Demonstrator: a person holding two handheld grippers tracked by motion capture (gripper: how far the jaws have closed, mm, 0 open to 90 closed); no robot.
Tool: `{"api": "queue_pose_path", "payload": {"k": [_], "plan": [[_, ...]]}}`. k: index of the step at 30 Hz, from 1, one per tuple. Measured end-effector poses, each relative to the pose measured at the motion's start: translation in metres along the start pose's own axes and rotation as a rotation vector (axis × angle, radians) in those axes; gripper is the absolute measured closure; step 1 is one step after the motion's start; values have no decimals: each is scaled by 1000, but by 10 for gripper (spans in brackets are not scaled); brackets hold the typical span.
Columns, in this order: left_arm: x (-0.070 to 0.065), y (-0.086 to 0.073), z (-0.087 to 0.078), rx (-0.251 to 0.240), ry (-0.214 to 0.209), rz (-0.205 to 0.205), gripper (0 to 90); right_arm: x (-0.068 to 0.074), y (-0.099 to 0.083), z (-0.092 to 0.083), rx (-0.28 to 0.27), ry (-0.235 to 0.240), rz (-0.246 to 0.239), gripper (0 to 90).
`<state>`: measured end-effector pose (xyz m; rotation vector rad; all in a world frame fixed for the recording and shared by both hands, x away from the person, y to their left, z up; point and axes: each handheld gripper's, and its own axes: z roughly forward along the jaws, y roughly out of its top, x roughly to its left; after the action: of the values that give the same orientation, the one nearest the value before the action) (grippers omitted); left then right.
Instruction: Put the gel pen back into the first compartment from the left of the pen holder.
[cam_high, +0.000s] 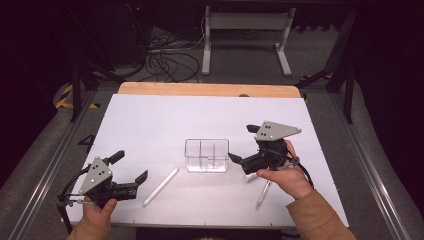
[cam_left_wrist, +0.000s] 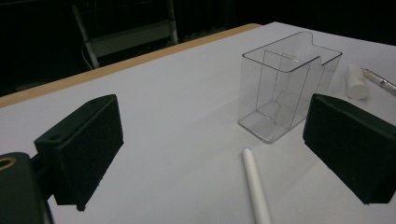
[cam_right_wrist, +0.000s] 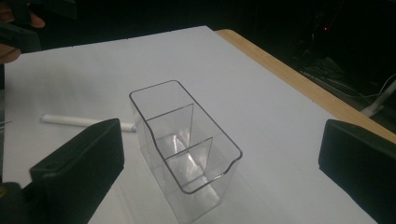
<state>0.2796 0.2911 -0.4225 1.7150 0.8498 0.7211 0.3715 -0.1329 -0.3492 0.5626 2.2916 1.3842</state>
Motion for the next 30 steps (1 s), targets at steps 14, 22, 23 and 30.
{"api": "queue_pose_path", "payload": {"k": [14,22,23,30], "plan": [[-1,0,0,-1,-1,1,58,-7,-12,-22,-29,-37,39,182],[-1,0,0,0,-1,1,58,-10,-18,-35,-31,-56,38,213],[-1,0,0,0,-2,1,58,-10,-20,-37,-31,-61,34,220],[-1,0,1,0,-3,1,58,-11,-26,-49,-25,-104,27,310]]}}
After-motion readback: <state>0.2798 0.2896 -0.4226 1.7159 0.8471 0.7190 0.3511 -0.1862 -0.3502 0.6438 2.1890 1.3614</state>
